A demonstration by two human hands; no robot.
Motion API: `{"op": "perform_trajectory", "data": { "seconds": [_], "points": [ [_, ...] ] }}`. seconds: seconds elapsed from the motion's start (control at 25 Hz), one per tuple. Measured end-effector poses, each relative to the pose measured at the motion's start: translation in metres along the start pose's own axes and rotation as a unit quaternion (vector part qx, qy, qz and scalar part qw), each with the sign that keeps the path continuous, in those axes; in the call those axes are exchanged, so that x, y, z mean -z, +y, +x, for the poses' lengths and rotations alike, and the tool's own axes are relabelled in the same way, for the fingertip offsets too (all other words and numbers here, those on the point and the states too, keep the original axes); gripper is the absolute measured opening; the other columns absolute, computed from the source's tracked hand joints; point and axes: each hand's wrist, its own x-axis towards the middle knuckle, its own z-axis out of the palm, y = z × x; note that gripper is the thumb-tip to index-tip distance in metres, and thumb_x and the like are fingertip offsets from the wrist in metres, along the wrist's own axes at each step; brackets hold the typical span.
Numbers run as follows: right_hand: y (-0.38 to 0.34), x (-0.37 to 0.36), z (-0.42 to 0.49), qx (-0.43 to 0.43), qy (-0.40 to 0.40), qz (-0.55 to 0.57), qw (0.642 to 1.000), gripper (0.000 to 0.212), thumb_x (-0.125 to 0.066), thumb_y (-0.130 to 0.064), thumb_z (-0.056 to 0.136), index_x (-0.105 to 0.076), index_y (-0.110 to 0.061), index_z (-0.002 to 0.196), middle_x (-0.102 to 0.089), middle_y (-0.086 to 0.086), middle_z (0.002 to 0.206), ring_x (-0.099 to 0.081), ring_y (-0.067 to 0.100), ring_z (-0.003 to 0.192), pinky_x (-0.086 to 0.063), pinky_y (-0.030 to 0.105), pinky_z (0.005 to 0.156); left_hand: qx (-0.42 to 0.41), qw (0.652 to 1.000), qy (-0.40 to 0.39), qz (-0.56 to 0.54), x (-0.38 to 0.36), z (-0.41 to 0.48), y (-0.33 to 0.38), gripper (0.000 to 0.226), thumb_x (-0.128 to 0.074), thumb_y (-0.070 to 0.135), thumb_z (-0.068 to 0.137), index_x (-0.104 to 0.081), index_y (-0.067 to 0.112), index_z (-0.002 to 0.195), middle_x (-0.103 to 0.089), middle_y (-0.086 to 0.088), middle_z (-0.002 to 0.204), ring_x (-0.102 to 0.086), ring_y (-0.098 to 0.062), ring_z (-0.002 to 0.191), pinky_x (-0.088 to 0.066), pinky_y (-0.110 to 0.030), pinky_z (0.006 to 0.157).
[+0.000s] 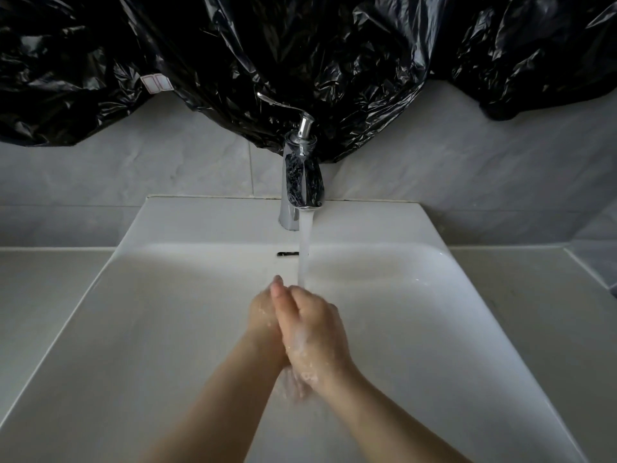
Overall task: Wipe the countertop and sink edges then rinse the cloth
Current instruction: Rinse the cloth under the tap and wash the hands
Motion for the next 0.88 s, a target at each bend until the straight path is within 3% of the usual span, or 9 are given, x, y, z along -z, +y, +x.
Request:
{"op": "perform_trajectory", "data": {
  "seconds": [0.2, 0.28, 0.36, 0.44, 0.56, 0.64, 0.76, 0.8, 0.88],
  "points": [
    [0.007, 0.0, 0.008, -0.045, 0.014, -0.017, 0.999, 0.044, -0.034, -0.047, 0.097, -0.061, -0.015, 0.085, -0.068, 0.01, 0.092, -0.062, 0.03, 0.092, -0.046, 0.032, 0.073, 0.112, 0.991, -0.05, -0.044, 0.012, 0.001, 0.004, 0.046, -0.035, 0.034, 0.097, -0.053, 0.011, 0.062, -0.051, -0.004, 0.047, -0.049, -0.017, 0.039, -0.037, -0.018, 0.038],
    [0.002, -0.002, -0.006, 0.024, -0.034, -0.046, 0.998, 0.045, -0.032, -0.049, 0.097, -0.059, -0.015, 0.083, -0.068, 0.012, 0.091, -0.062, 0.031, 0.088, -0.045, 0.032, 0.071, 0.109, 0.992, -0.052, -0.045, 0.017, 0.01, 0.004, 0.048, -0.032, 0.034, 0.099, -0.064, 0.006, 0.077, -0.067, -0.011, 0.065, -0.065, -0.024, 0.064, -0.05, -0.024, 0.061],
    [0.003, -0.003, -0.007, 0.017, -0.007, -0.039, 0.999, 0.043, -0.034, -0.046, 0.098, -0.059, -0.015, 0.082, -0.068, 0.011, 0.087, -0.061, 0.03, 0.086, -0.043, 0.031, 0.069, 0.138, 0.985, -0.097, -0.048, 0.02, 0.008, 0.008, 0.056, -0.035, 0.038, 0.098, -0.064, 0.009, 0.06, -0.062, -0.009, 0.051, -0.062, -0.022, 0.051, -0.047, -0.025, 0.053],
    [0.015, 0.003, 0.01, -0.091, 0.027, 0.128, 0.987, 0.04, -0.038, -0.041, 0.098, -0.059, -0.016, 0.074, -0.066, 0.008, 0.081, -0.062, 0.026, 0.083, -0.043, 0.026, 0.066, 0.15, 0.976, -0.144, -0.068, 0.02, 0.006, 0.013, 0.052, -0.042, 0.038, 0.095, -0.064, 0.006, 0.06, -0.062, -0.009, 0.054, -0.061, -0.02, 0.046, -0.048, -0.02, 0.044],
    [0.028, 0.014, 0.031, -0.16, -0.128, 0.431, 0.879, 0.051, -0.035, -0.053, 0.095, -0.068, -0.014, 0.094, -0.072, 0.012, 0.101, -0.067, 0.025, 0.097, -0.05, 0.03, 0.083, 0.057, 0.969, -0.228, -0.07, 0.024, 0.003, 0.026, 0.033, -0.065, 0.015, 0.078, -0.055, 0.001, 0.106, -0.064, -0.018, 0.094, -0.063, -0.027, 0.08, -0.052, -0.031, 0.068],
    [0.03, 0.031, 0.027, -0.066, -0.245, 0.359, 0.898, 0.03, -0.049, -0.042, 0.094, -0.064, -0.02, 0.106, -0.071, -0.001, 0.104, -0.066, 0.015, 0.101, -0.051, 0.027, 0.086, -0.018, 0.97, -0.229, -0.078, 0.037, 0.006, 0.031, 0.062, -0.061, -0.011, 0.06, -0.045, 0.018, 0.112, -0.063, -0.009, 0.088, -0.063, -0.021, 0.073, -0.052, -0.031, 0.06],
    [0.035, 0.043, 0.022, 0.0, -0.327, -0.043, 0.944, 0.015, -0.07, -0.014, 0.079, -0.059, -0.024, 0.082, -0.064, -0.009, 0.085, -0.059, 0.004, 0.075, -0.044, 0.017, 0.064, -0.149, 0.968, -0.128, 0.157, 0.053, 0.007, 0.037, 0.066, -0.053, -0.028, 0.062, -0.047, 0.025, 0.101, -0.048, -0.001, 0.073, -0.051, -0.014, 0.06, -0.045, -0.024, 0.052],
    [0.038, 0.042, 0.023, 0.006, -0.312, -0.124, 0.942, 0.013, -0.068, -0.012, 0.079, -0.057, -0.019, 0.075, -0.058, -0.003, 0.078, -0.053, 0.008, 0.069, -0.04, 0.022, 0.059, -0.199, 0.933, -0.049, 0.297, 0.055, 0.011, 0.036, 0.053, -0.053, -0.021, 0.07, -0.049, 0.024, 0.097, -0.049, 0.001, 0.071, -0.049, -0.016, 0.06, -0.042, -0.023, 0.052],
    [0.038, 0.041, 0.025, -0.007, -0.226, -0.068, 0.972, 0.015, -0.063, -0.009, 0.082, -0.052, -0.015, 0.074, -0.049, 0.0, 0.069, -0.046, 0.012, 0.064, -0.035, 0.025, 0.057, -0.263, 0.835, 0.109, 0.471, 0.063, 0.019, 0.031, 0.02, -0.055, -0.001, 0.081, -0.054, 0.018, 0.087, -0.056, 0.001, 0.068, -0.052, -0.019, 0.059, -0.041, -0.024, 0.05]
  ]
}}
